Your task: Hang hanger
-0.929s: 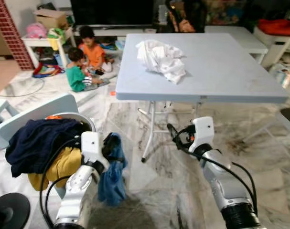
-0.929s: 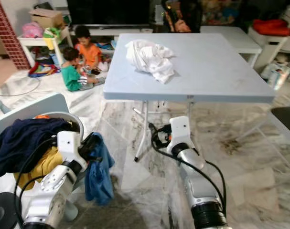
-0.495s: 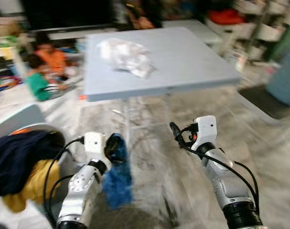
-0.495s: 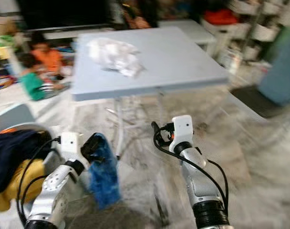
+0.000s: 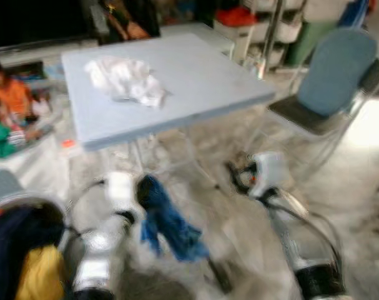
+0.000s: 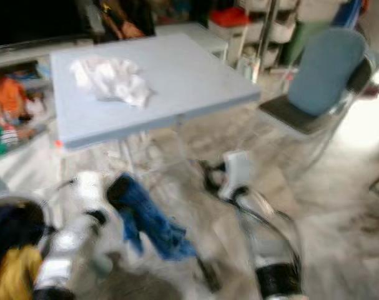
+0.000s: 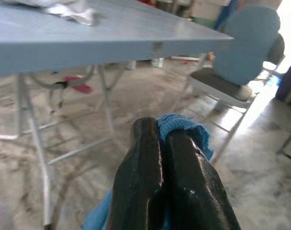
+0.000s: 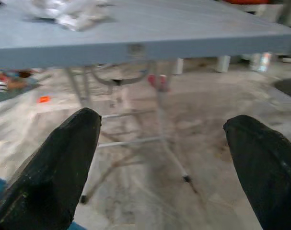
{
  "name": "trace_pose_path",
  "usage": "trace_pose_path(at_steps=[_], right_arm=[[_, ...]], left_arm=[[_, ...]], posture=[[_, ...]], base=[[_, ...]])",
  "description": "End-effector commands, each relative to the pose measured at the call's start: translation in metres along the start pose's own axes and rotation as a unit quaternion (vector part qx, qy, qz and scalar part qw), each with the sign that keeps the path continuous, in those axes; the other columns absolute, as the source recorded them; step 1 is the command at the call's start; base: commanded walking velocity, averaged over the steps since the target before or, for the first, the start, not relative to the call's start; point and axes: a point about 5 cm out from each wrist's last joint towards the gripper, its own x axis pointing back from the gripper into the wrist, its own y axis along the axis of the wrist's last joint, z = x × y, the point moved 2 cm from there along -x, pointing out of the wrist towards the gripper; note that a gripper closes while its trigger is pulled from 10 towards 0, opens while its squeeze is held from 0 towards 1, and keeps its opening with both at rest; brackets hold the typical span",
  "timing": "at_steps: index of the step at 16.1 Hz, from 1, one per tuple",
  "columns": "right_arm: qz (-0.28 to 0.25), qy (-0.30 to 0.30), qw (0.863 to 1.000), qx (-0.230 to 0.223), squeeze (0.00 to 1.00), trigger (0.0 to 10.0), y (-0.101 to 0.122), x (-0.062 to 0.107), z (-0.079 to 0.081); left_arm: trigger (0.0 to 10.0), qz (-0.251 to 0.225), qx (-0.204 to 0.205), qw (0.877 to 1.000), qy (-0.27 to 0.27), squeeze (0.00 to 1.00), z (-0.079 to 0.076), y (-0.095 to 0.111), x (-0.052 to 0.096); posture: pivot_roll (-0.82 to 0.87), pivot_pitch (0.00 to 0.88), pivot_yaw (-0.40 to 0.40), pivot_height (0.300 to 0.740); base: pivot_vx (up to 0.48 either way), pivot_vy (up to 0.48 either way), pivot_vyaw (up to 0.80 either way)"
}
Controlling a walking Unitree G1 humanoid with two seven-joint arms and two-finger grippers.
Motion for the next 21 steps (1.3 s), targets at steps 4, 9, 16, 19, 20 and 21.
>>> trace_pose_path(at_steps=[4,9,16,19,20,21], right_arm=[[-0.014,0.020,1.000,-0.006,0.00,10.0,0.007,-0.006,0.015],[-0.014,0.025,1.000,-0.007,0.00,10.0,0.005,-0.007,0.022],[-0.032,-0.052,0.998,0.012,0.00,10.0,0.004,0.007,-0.013],[-0.036,-0.083,0.995,0.044,0.00,10.0,0.007,0.019,-0.035],[-0.036,-0.089,0.994,0.048,0.00,10.0,0.006,0.022,-0.038],[-0.032,-0.099,0.993,0.050,0.00,10.0,0.004,0.027,-0.044]], left_arm=[[10.0,-0.010,-0.015,1.000,0.001,0.00,0.005,0.005,0.004],[10.0,-0.002,-0.013,1.000,-0.018,0.00,0.000,0.002,0.002],[10.0,-0.011,-0.021,0.999,0.021,0.00,0.028,0.012,0.007],[10.0,-0.015,-0.015,0.998,0.054,0.00,0.045,0.011,0.021],[10.0,-0.012,-0.015,0.998,0.057,0.00,0.047,0.008,0.024],[10.0,-0.003,-0.013,0.998,0.064,0.00,0.048,0.001,0.030]], posture=[[-0.10,0.000,-0.010,0.736],[-0.12,0.000,0.018,0.736],[-0.11,0.000,0.059,0.736],[-0.13,0.000,0.064,0.736],[-0.14,0.000,0.058,0.736],[-0.14,0.000,0.052,0.736]], base=[[0.357,0.255,-0.80],[0.473,0.000,-0.80],[0.474,0.000,-0.80],[0.469,0.000,-0.80],[0.469,0.000,-0.80],[0.469,0.000,-0.80]])
